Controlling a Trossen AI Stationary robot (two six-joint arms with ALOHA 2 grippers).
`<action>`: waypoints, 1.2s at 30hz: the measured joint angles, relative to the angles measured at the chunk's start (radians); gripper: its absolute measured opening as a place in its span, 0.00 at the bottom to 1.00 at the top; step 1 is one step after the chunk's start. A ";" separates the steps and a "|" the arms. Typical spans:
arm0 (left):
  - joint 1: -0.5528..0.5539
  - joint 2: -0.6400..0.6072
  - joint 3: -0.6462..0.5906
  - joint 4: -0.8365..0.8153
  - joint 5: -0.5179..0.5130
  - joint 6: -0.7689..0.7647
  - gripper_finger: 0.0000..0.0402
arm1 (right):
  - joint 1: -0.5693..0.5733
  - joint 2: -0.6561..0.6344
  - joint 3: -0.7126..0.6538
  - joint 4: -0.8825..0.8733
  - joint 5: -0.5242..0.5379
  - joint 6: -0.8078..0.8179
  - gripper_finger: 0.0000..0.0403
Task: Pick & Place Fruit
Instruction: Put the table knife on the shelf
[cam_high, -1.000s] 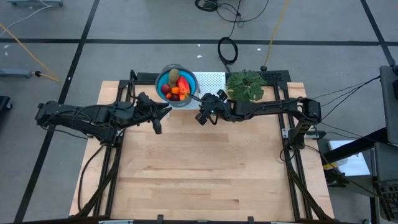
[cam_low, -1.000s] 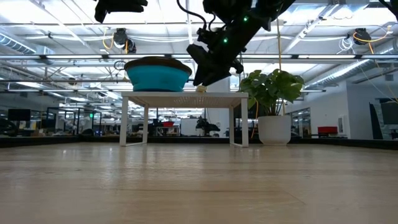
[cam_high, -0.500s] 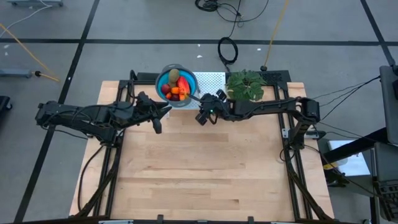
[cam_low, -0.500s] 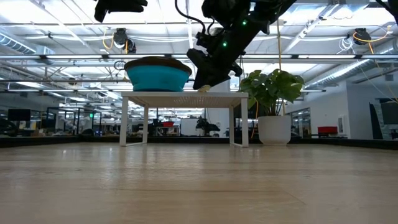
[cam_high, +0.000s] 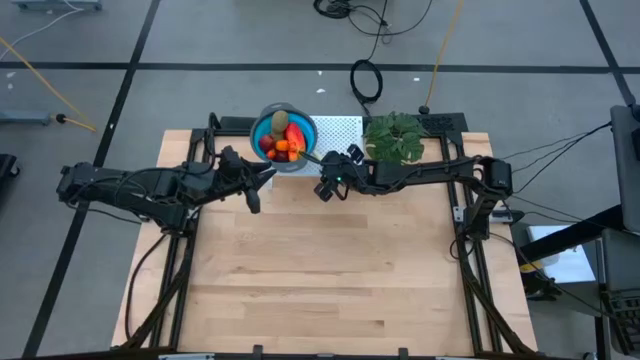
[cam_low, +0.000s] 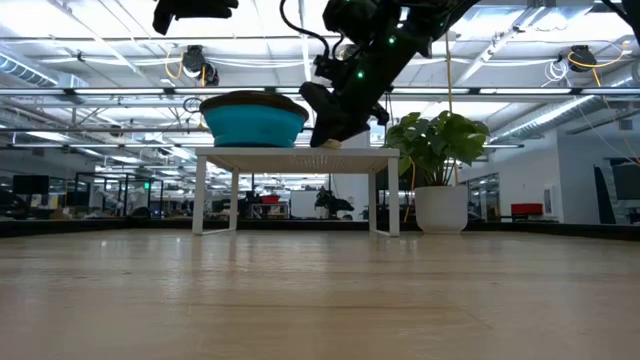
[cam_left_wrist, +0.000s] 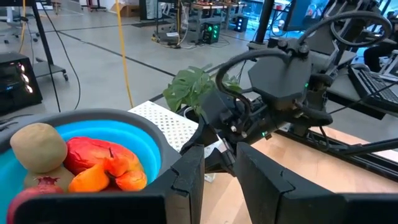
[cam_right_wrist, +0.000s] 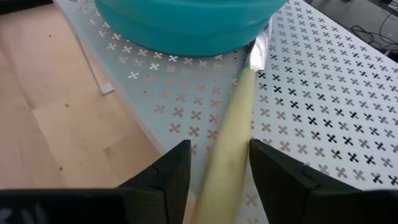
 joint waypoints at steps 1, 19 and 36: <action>0.002 0.000 0.000 0.000 0.000 0.000 0.23 | -0.001 0.000 0.000 -0.001 0.000 0.000 0.38; 0.006 0.000 0.000 0.000 0.000 0.000 0.23 | -0.002 0.000 0.000 0.000 0.007 0.014 0.20; 0.006 0.000 0.000 0.000 0.001 0.005 0.23 | -0.003 -0.005 0.000 -0.034 0.114 0.101 0.19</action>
